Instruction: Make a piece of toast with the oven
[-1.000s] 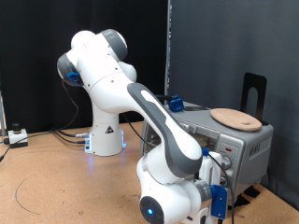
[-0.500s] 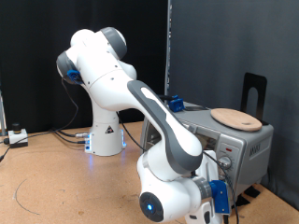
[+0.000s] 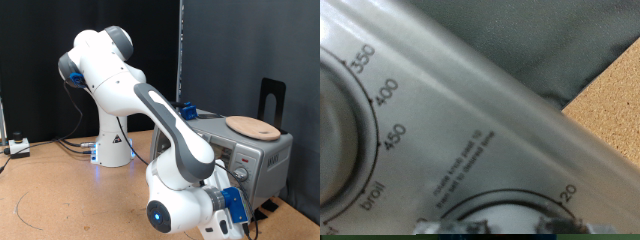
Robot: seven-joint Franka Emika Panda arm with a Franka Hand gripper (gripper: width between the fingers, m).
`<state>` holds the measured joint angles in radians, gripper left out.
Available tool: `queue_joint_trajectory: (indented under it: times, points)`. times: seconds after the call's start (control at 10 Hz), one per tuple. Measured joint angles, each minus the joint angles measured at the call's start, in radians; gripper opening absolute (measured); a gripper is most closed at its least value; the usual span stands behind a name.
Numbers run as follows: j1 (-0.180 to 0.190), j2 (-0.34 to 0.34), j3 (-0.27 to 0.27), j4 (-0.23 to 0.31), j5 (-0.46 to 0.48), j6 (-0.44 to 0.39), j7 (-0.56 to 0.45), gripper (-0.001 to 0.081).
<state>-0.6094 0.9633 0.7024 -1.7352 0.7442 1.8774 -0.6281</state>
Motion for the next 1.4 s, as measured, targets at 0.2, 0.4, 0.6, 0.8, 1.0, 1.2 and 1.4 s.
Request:
queue_joint_trajectory:
  times: [0.2,0.4,0.6,0.8,1.0,1.2,1.4]
  points:
    - [-0.01,0.0,0.009,-0.011,0.005,0.012,-0.056,0.01]
    - [-0.019,-0.001,0.017,-0.02,0.008,0.024,-0.096,0.01]
    - [-0.02,-0.003,0.017,-0.023,0.01,0.026,-0.094,0.01]
    - [-0.02,-0.003,0.017,-0.023,0.01,0.027,-0.083,0.01]
    - [-0.02,-0.003,0.017,-0.023,0.01,0.027,-0.075,0.01]
    - [-0.016,-0.005,0.034,-0.001,0.035,0.06,-0.046,0.0262]
    - [-0.008,-0.008,0.036,0.022,0.028,0.063,0.0,0.04]
